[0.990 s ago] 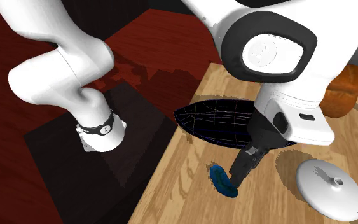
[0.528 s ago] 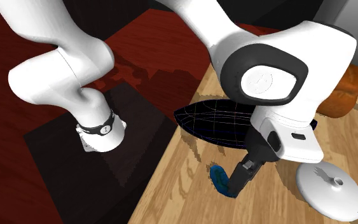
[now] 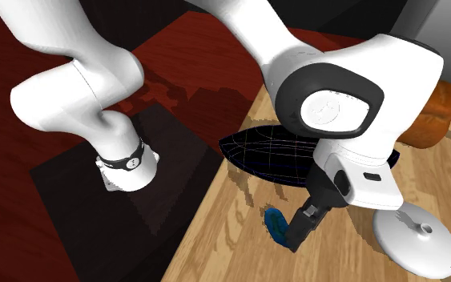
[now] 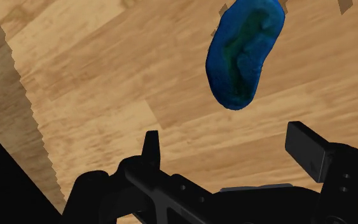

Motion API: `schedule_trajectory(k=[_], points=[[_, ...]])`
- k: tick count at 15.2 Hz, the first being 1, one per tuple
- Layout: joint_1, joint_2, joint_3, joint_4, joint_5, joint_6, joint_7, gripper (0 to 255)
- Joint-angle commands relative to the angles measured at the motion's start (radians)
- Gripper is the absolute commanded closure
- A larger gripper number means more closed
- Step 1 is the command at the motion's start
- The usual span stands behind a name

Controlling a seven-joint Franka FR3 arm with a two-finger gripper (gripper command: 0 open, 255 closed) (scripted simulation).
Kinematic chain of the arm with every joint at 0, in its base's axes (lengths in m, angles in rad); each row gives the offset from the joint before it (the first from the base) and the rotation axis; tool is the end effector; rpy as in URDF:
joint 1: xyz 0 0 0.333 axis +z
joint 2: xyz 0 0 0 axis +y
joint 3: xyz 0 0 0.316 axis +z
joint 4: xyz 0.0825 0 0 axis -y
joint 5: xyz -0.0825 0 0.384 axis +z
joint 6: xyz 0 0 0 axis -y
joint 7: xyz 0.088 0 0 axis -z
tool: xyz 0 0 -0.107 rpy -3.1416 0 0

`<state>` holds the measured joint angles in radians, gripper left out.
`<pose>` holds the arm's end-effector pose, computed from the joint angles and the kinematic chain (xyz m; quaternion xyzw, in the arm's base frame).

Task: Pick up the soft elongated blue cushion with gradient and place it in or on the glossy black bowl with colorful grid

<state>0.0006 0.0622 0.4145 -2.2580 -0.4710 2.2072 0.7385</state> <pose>0.4796 0.1943 0.3309 0.9845 -0.0098 0.0491 0.1682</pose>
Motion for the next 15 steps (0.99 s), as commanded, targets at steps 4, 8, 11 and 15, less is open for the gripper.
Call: schedule_trajectory(k=[4, 8, 11, 15], points=[[0.0, 0.0, 0.0, 0.0, 0.0, 0.0, 0.0, 255], [0.0, 0.0, 0.0, 0.0, 0.0, 0.0, 0.0, 255], [0.0, 0.0, 0.0, 0.0, 0.0, 0.0, 0.0, 0], [-0.053, -0.089, -0.032, -0.165, 0.386, 0.191, -0.2, 0]])
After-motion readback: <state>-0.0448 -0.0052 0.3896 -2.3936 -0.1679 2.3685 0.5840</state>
